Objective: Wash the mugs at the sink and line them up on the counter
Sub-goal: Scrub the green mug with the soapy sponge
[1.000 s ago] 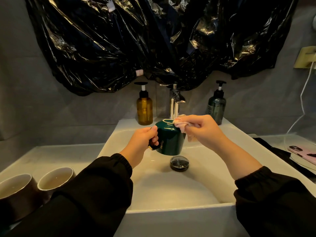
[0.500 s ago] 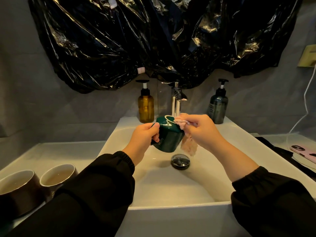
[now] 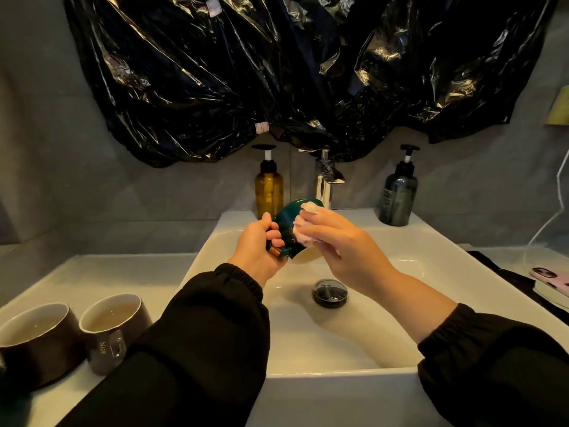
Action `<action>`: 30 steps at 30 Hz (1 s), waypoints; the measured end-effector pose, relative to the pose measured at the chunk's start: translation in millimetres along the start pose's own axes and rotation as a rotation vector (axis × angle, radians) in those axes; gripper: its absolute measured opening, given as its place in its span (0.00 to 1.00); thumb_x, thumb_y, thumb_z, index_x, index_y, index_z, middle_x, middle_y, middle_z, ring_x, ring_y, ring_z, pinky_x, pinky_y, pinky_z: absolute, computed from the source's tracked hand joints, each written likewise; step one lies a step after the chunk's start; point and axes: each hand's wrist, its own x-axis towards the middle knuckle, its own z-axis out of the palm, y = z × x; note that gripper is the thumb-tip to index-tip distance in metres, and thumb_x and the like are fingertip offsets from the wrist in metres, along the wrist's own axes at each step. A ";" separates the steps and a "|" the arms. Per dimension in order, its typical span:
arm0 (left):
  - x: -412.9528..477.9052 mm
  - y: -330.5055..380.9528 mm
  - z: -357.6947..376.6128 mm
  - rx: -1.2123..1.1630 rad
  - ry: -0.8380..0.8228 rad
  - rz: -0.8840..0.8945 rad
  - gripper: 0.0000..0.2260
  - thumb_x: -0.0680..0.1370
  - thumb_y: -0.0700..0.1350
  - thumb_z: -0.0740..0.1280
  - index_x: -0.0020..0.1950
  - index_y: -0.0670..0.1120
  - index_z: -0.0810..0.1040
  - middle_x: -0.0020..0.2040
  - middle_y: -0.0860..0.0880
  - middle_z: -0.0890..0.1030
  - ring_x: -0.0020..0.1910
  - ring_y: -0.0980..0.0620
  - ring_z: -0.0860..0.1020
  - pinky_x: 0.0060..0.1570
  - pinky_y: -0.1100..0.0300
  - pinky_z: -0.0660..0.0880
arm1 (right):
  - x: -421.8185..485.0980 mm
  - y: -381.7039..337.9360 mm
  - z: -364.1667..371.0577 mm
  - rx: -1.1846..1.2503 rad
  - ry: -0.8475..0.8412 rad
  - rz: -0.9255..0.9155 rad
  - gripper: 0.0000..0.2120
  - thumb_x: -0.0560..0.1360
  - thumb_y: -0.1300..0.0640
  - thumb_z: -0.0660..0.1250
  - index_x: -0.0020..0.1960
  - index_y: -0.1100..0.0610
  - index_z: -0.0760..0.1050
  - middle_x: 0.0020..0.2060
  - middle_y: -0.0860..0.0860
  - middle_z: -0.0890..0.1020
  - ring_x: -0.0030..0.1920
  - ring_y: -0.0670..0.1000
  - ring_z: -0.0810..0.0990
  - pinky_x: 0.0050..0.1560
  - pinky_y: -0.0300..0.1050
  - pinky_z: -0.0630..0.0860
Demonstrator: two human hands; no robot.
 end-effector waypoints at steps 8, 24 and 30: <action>-6.4 -6.8 3.7 -0.036 -0.076 -0.109 0.18 0.82 0.51 0.58 0.33 0.45 0.70 0.24 0.52 0.66 0.24 0.56 0.62 0.35 0.65 0.63 | 9.3 -2.2 -5.4 0.246 0.201 0.413 0.14 0.82 0.60 0.53 0.64 0.56 0.71 0.58 0.50 0.76 0.54 0.42 0.71 0.52 0.24 0.65; 0.1 -3.4 -7.8 0.082 0.046 -0.077 0.16 0.82 0.51 0.57 0.36 0.46 0.70 0.25 0.51 0.68 0.26 0.56 0.63 0.31 0.64 0.63 | 7.1 18.5 -16.6 0.089 0.180 0.701 0.11 0.74 0.69 0.57 0.41 0.61 0.78 0.37 0.55 0.78 0.38 0.51 0.74 0.32 0.40 0.67; -1.4 -17.9 -4.3 0.259 0.037 -0.247 0.17 0.82 0.50 0.56 0.35 0.46 0.70 0.24 0.51 0.69 0.26 0.56 0.64 0.29 0.66 0.63 | 18.4 13.8 -28.2 0.373 0.608 0.765 0.07 0.75 0.66 0.59 0.41 0.64 0.75 0.33 0.53 0.73 0.32 0.46 0.68 0.33 0.39 0.65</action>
